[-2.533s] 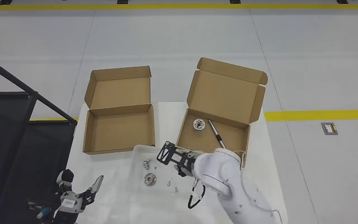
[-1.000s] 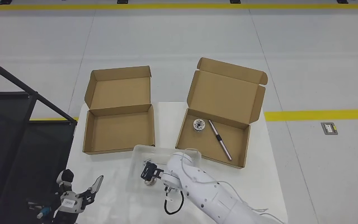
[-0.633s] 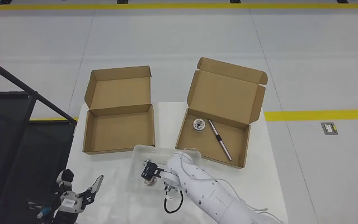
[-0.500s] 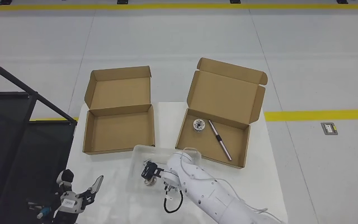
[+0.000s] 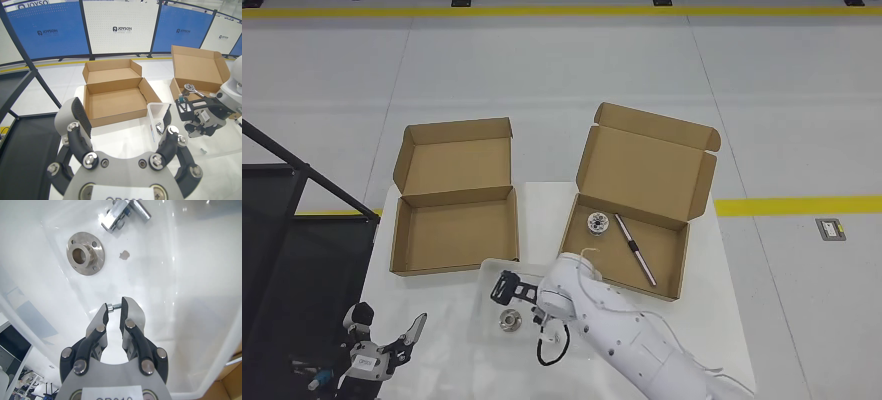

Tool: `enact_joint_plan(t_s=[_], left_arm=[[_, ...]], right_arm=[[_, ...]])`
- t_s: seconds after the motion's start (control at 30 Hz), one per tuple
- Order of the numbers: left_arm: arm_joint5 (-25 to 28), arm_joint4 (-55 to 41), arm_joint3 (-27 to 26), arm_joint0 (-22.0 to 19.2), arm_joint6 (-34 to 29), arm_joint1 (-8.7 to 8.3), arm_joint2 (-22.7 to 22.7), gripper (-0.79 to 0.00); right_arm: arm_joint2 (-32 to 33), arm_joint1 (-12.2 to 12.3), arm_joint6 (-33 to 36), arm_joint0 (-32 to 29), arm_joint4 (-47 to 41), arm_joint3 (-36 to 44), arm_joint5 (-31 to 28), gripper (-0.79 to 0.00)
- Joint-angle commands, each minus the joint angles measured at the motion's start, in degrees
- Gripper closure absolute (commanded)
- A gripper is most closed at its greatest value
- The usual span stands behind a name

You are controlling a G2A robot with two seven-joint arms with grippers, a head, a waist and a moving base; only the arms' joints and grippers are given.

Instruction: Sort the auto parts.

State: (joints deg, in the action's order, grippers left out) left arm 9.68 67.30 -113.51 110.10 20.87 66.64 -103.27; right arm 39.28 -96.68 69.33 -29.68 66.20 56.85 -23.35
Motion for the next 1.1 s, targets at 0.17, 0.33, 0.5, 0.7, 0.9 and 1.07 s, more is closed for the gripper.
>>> enact_joint_plan(t_s=[0.17,0.33,0.5,0.7,0.9,1.07], left_arm=[[0.0,0.0,0.0,0.0,0.0,0.0,0.0,-0.785],[0.0,0.0,0.0,0.0,0.0,0.0,0.0,-0.785],[0.0,0.0,0.0,0.0,0.0,0.0,0.0,-0.785],[0.0,0.0,0.0,0.0,0.0,0.0,0.0,-0.785],[0.0,0.0,0.0,0.0,0.0,0.0,0.0,-0.785],[0.0,0.0,0.0,0.0,0.0,0.0,0.0,-0.785]], right_arm=[[11.6,5.0,2.5,-7.1,1.2,20.7,-6.2,0.0],[20.1,7.6,2.8,-13.1,4.9,32.6,-3.9,0.0],[20.4,7.6,0.9,-12.1,11.8,28.6,5.3,0.0],[20.5,7.0,-2.8,-6.6,14.9,15.5,12.4,0.0],[20.1,6.6,-4.3,-1.8,14.1,4.0,11.2,0.0],[19.2,5.9,-6.2,1.1,14.2,-3.1,13.8,0.0]])
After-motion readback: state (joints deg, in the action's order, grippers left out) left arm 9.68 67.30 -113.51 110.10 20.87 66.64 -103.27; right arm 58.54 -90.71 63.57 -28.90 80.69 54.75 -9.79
